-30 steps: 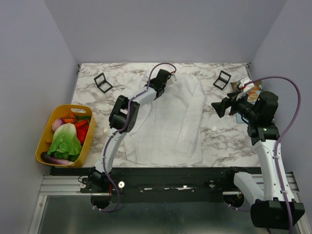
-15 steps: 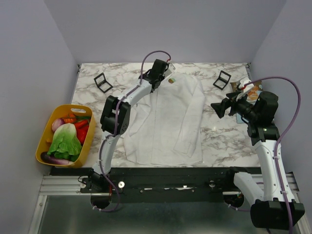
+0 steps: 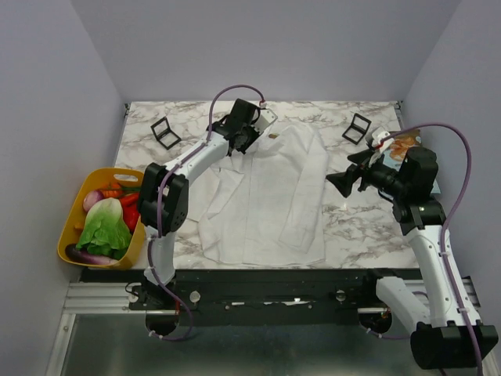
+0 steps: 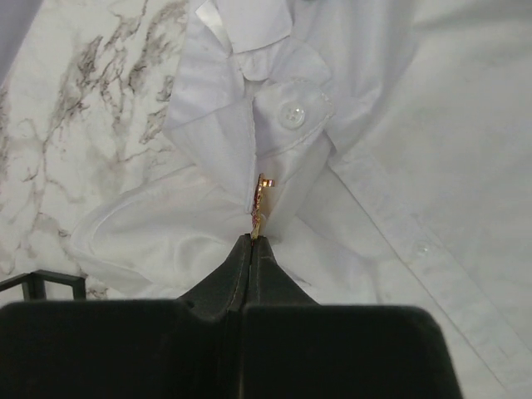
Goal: Remove the brooch from the garment
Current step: Pick up the clothes at the center of the board.
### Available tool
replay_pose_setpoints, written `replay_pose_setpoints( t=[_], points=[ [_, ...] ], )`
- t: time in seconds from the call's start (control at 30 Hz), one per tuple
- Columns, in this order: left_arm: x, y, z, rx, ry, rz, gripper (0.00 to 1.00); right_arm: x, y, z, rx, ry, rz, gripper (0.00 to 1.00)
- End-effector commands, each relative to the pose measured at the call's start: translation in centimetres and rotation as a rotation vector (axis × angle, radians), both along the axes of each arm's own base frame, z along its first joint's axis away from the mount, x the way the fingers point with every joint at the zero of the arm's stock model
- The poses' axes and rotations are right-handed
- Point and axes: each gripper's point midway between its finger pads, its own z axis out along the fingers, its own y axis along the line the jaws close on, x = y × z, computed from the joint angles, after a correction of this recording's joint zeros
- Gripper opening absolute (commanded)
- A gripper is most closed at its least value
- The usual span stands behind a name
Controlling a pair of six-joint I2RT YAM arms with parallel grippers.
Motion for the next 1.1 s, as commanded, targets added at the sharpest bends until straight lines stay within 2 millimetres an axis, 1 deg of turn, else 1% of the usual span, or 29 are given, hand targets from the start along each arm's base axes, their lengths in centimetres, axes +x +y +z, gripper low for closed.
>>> replay_pose_setpoints(
  t=[0.0, 0.03, 0.07, 0.1, 0.13, 0.17, 0.23, 0.27, 0.3, 0.37, 0.43, 0.47, 0.5, 0.53, 0.6, 0.67, 0.7, 0.73, 0.8, 0.83, 0.87, 0.93, 0.97, 1.0, 1.07],
  points=[
    [-3.5, -1.2, 2.9, -0.113, 0.049, -0.098, 0.00, -0.9, 2.2, 1.6, -0.016, -0.017, 0.084, 0.99],
    [-3.7, -1.1, 3.2, -0.121, 0.052, -0.098, 0.00, -0.7, 2.5, 1.4, -0.022, -0.005, 0.095, 0.99],
    [-4.1, -1.2, 4.3, -0.142, 0.041, -0.099, 0.00, -0.6, 2.9, 2.0, -0.025, -0.015, 0.108, 0.99],
    [-4.3, -1.2, 4.7, -0.153, 0.044, -0.096, 0.00, -0.6, 3.3, 2.0, -0.029, -0.011, 0.122, 0.99],
    [-4.6, -1.3, 5.2, -0.170, 0.045, -0.099, 0.00, -0.1, 3.5, 1.7, -0.032, 0.004, 0.127, 0.99],
    [-4.7, -1.3, 6.3, -0.184, 0.031, -0.097, 0.00, 0.2, 3.6, 1.8, -0.032, 0.007, 0.130, 0.98],
    [-5.4, -1.8, 7.1, -0.223, 0.049, -0.102, 0.00, 0.8, 4.0, 2.5, -0.031, 0.003, 0.139, 0.98],
    [-5.5, -1.8, 8.2, -0.240, 0.037, -0.103, 0.00, 1.4, 4.2, 2.1, -0.033, 0.022, 0.144, 0.97],
    [-5.9, -1.9, 8.3, -0.252, 0.054, -0.102, 0.00, 1.7, 4.5, 2.8, -0.032, 0.009, 0.153, 0.96],
    [-6.8, -2.5, 8.8, -0.281, 0.079, -0.138, 0.00, 2.4, 4.9, 2.5, -0.030, 0.034, 0.167, 0.95],
    [-7.7, -2.6, 8.9, -0.276, 0.123, -0.165, 0.00, 2.6, 5.8, 3.1, -0.025, 0.027, 0.199, 0.94],
    [-8.3, -2.9, 8.7, -0.285, 0.150, -0.190, 0.00, 2.8, 6.1, 3.1, -0.025, 0.027, 0.209, 0.93],
    [-8.7, -2.8, 8.7, -0.280, 0.168, -0.198, 0.00, 3.0, 6.8, 2.6, -0.028, 0.039, 0.226, 0.93],
    [-9.0, -2.8, 8.6, -0.282, 0.176, -0.205, 0.00, 3.2, 7.0, 3.0, -0.030, 0.031, 0.226, 0.92],
    [-9.7, -3.0, 8.8, -0.297, 0.189, -0.228, 0.00, 3.5, 8.0, 2.6, -0.033, 0.039, 0.250, 0.92],
    [-10.2, -3.2, 9.5, -0.316, 0.186, -0.245, 0.00, 3.8, 8.7, 2.7, -0.039, 0.035, 0.259, 0.92],
    [-10.8, -3.6, 9.9, -0.337, 0.195, -0.272, 0.00, 3.7, 9.2, 2.7, -0.043, 0.035, 0.270, 0.92],
    [-11.2, -3.7, 10.3, -0.350, 0.200, -0.290, 0.00, 4.1, 9.5, 2.1, -0.052, 0.045, 0.274, 0.92],
    [-12.3, -4.1, 11.4, -0.374, 0.214, -0.337, 0.00, 4.3, 9.9, 2.1, -0.055, 0.043, 0.289, 0.92],
    [-12.9, -4.4, 11.7, -0.394, 0.229, -0.364, 0.00, 4.7, 10.2, 1.5, -0.059, 0.060, 0.297, 0.92],
    [-13.2, -4.4, 12.2, -0.401, 0.229, -0.375, 0.00, 4.9, 10.4, 1.2, -0.061, 0.066, 0.302, 0.92],
    [-14.0, -4.5, 12.3, -0.410, 0.248, -0.394, 0.00, 5.1, 10.8, 0.9, -0.059, 0.079, 0.320, 0.91],
    [-14.3, -4.4, 12.6, -0.411, 0.244, -0.402, 0.00, 5.4, 11.1, 0.2, -0.058, 0.103, 0.328, 0.91],
    [-14.6, -4.3, 12.3, -0.410, 0.251, -0.405, 0.00, 5.4, 11.5, 0.4, -0.054, 0.103, 0.341, 0.90],
    [-15.1, -4.3, 12.7, -0.428, 0.246, -0.413, 0.00, 5.7, 12.1, -0.1, -0.048, 0.127, 0.355, 0.88]
  ],
)
